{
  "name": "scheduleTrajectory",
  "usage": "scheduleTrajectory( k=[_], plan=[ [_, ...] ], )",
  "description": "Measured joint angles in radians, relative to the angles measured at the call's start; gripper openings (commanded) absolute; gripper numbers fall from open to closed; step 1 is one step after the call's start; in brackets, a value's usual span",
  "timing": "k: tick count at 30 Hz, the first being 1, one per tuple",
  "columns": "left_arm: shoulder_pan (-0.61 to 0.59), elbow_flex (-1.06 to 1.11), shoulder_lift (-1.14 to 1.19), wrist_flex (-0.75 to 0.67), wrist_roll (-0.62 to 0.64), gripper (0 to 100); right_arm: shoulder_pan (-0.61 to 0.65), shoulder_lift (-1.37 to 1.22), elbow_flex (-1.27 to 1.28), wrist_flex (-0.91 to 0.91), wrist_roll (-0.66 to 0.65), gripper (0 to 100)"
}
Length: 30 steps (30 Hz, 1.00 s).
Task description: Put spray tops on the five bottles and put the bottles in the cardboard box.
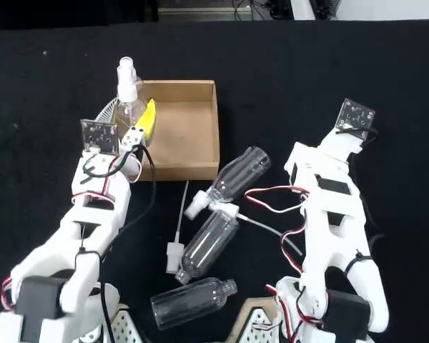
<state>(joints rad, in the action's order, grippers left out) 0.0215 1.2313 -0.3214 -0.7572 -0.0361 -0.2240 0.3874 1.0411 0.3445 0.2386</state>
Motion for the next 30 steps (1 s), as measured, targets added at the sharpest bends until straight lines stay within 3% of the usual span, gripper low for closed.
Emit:
scheduleTrajectory(
  k=[6, 12, 30],
  plan=[
    [0.0, -0.017, 0.048, -0.023, 0.0, 3, 0.0, 0.0, 0.0, 0.0, 0.0, 3.9],
    [-0.031, -0.017, 0.115, -0.201, 0.0, 3, 0.0, 0.0, 0.0, 0.0, 0.0, 3.9],
    [-0.029, -0.098, 0.522, -0.522, 0.0, 3, 0.0, 0.0, 0.0, 0.0, 0.0, 3.9]
  ],
)
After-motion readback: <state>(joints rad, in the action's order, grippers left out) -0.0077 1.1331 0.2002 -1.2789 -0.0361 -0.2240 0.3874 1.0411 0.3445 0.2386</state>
